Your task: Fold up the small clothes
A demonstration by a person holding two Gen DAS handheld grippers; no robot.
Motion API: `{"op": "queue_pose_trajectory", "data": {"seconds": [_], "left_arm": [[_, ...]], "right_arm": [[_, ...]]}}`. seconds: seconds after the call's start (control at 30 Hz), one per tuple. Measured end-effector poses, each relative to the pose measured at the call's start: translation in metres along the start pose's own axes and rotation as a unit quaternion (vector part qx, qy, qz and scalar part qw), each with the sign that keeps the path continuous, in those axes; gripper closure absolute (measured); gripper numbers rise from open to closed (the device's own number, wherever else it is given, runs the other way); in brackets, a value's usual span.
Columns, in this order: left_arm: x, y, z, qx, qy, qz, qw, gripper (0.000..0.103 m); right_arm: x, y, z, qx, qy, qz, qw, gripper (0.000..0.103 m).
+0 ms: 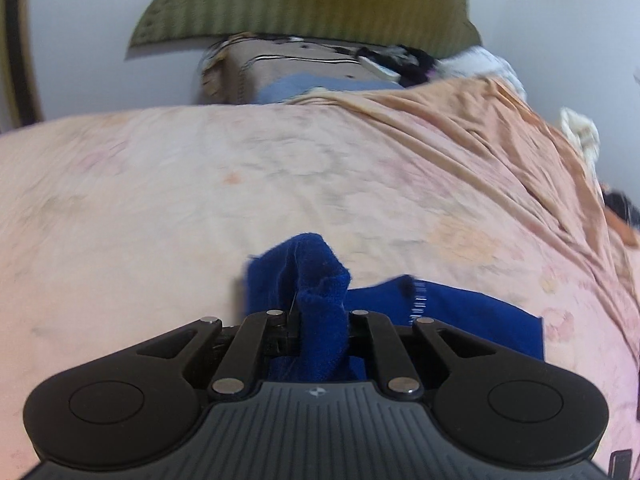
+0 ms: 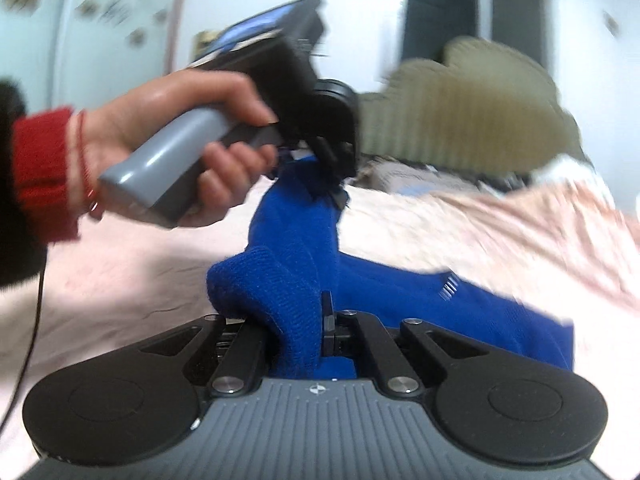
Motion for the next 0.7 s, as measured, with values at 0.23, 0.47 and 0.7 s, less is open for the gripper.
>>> {"op": "queue_pose_trajectory", "data": {"seconds": [0.23, 0.47, 0.7], "left_arm": [[0.008, -0.114, 0.039, 0.018, 0.019, 0.091, 0.9955, 0.093], [0.033, -0.179, 0.087, 0.01, 0.038, 0.145, 0.9887, 0.094], [0.034, -0.22, 0.092, 0.006, 0.024, 0.198, 0.9799, 0.092]], "right_arm": [[0.035, -0.084, -0.026, 0.02, -0.01, 0.152, 0.988, 0.099], [0.079, -0.156, -0.029, 0.038, 0.0, 0.285, 0.958, 0.099], [0.1, -0.183, -0.021, 0.016, 0.019, 0.356, 0.934, 0.094]]}}
Point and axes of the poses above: each gripper's, at about its wrist camera, not at the fingertips, and z roughly the way its jaws point, y to its left, x to its underside, the point moved 3 cm from there along z, roughly the way its jaws point
